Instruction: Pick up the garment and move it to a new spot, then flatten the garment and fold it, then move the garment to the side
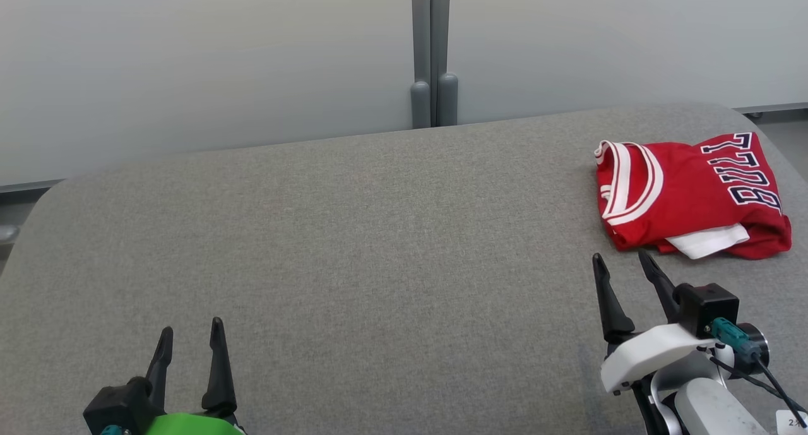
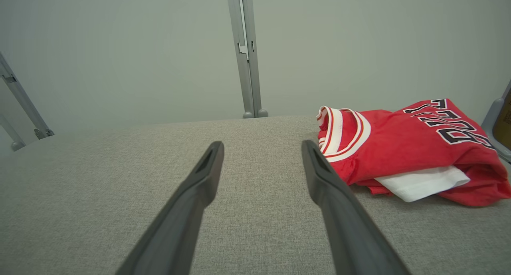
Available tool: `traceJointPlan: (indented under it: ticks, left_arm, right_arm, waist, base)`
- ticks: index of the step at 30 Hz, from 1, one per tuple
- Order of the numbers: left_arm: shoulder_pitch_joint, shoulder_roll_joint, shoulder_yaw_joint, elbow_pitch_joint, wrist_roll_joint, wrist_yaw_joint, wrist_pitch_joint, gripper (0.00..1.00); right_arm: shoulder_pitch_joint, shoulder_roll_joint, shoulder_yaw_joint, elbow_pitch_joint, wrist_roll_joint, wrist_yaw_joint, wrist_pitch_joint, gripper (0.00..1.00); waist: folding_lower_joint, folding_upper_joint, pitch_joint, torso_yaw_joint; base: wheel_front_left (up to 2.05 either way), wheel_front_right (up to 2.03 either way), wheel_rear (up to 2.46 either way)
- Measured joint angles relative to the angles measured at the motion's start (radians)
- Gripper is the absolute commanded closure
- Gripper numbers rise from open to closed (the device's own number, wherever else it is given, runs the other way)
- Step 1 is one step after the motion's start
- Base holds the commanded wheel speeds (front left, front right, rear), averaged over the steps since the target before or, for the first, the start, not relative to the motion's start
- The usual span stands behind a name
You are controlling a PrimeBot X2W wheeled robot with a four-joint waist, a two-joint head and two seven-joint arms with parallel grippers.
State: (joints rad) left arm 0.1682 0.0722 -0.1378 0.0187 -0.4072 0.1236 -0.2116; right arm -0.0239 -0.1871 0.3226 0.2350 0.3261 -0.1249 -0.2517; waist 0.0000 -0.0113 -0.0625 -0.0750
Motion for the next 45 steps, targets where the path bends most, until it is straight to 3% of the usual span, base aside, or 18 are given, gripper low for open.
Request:
traceJointPlan:
  ticks: [13, 14, 25, 45]
  left_arm:
    - [0.001, 0.0, -0.014, 0.006, 0.013, 0.0, 0.0, 0.0]
    - [0.001, 0.001, -0.016, 0.007, 0.015, 0.0, 0.0, 1.0]
    - [0.013, -0.015, -0.03, 0.071, -0.017, -0.004, 0.006, 1.0]
    - [0.01, -0.018, 0.006, 0.076, -0.275, -0.039, 0.058, 1.0]
  right_arm:
    - [0.053, 0.025, -0.028, -0.036, -0.027, 0.0, 0.0, 0.0]
    - [0.056, 0.026, -0.029, -0.036, -0.029, 0.0, 0.0, 1.0]
    - [0.115, 0.052, -0.027, 0.019, -0.001, 0.009, 0.006, 1.0]
    - [0.107, 0.066, -0.103, 0.012, 0.283, 0.054, 0.073, 1.0]
  waist:
    - [0.0, 0.0, -0.007, 0.005]
    - [0.0, 0.0, -0.007, 0.005]
    - [0.0, 0.0, -0.005, 0.007]
    - [0.0, 0.0, 0.011, 0.022]
  base:
    - [0.0, 0.0, 0.0]
    - [0.0, 0.0, 0.0]
    - [0.0, 0.0, 0.0]
    - [0.0, 0.0, 0.0]
